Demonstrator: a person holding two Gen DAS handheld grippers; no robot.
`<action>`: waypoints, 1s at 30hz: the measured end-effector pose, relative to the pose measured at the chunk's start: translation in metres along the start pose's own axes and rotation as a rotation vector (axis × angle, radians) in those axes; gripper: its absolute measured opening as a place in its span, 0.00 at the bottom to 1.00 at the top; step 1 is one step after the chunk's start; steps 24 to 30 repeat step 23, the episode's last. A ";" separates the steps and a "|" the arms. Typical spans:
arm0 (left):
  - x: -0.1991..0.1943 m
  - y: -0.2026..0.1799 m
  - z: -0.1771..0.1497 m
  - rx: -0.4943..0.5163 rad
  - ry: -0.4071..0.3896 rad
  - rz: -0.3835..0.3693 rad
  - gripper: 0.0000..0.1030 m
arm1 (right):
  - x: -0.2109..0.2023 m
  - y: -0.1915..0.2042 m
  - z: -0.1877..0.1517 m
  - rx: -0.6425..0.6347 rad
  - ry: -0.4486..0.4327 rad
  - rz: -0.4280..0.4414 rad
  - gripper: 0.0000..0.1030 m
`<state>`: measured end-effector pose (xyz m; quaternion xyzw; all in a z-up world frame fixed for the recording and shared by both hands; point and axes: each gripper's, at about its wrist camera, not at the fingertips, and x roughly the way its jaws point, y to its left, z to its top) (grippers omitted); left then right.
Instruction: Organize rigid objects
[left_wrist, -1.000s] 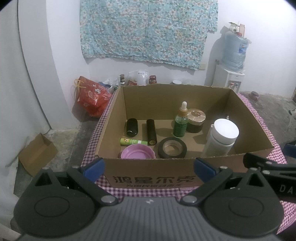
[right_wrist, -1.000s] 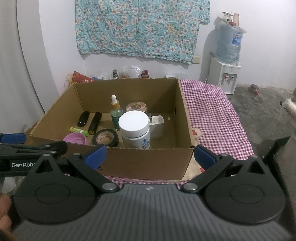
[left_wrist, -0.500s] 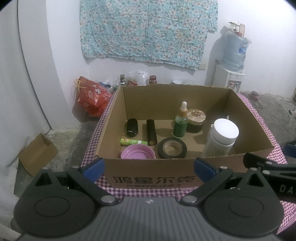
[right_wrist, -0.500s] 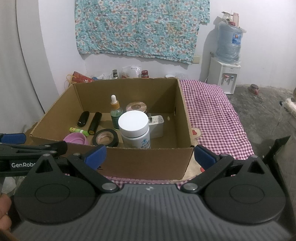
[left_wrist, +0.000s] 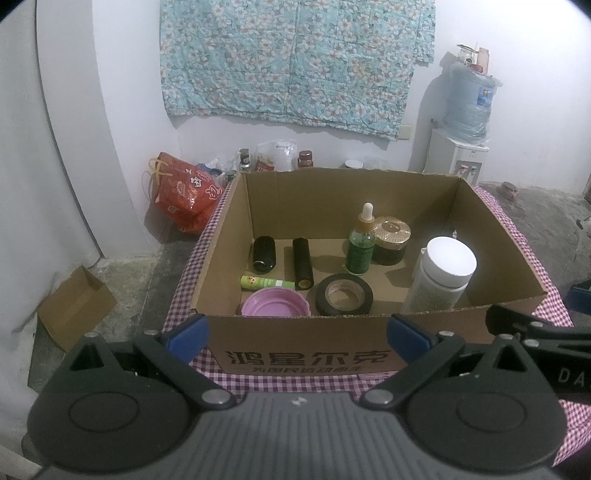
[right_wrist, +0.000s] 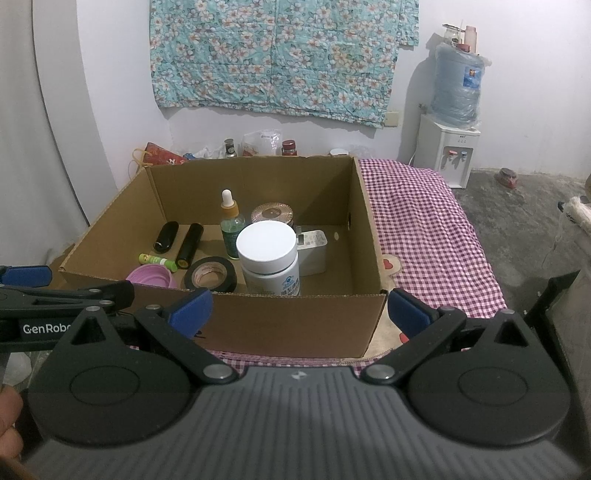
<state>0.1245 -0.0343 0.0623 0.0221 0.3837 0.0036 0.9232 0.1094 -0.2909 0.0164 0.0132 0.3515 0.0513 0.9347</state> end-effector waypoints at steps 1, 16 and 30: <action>0.000 -0.001 0.000 -0.001 0.000 0.001 1.00 | 0.000 0.001 0.000 0.000 0.000 0.000 0.99; 0.000 0.001 0.000 0.000 0.000 0.001 1.00 | 0.000 0.001 0.000 -0.001 -0.001 0.000 0.99; -0.003 0.002 0.000 -0.002 -0.002 0.009 1.00 | -0.002 0.004 0.001 -0.005 -0.005 0.004 0.99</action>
